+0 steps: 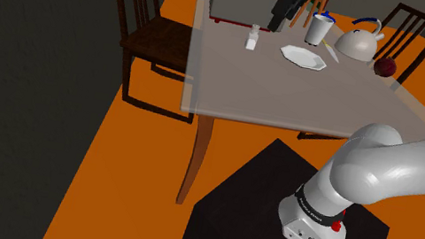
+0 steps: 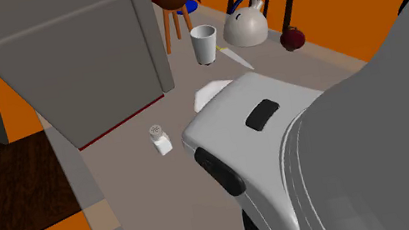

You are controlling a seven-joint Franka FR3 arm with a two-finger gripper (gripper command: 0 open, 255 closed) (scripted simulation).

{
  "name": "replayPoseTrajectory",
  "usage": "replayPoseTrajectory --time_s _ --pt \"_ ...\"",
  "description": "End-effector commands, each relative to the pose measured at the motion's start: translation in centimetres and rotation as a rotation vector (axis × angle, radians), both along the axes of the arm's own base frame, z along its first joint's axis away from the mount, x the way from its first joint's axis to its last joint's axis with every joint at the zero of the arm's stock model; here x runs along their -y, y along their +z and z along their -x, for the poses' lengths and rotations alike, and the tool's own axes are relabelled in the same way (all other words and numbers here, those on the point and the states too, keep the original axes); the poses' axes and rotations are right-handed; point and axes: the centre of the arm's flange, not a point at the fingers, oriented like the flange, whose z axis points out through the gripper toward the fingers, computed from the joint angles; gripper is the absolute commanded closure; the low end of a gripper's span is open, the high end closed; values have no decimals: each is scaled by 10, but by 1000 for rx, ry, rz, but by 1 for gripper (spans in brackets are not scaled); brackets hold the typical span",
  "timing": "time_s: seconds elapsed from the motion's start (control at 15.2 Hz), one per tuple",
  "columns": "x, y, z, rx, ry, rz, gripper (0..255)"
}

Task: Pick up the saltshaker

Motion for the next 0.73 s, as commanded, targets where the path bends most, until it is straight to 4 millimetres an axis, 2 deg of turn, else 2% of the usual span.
replayPoseTrajectory --time_s 0.0,0.66 --pt "0 0 0 0 0 0 0" --pt "97 -35 -82 -19 38 20 0"
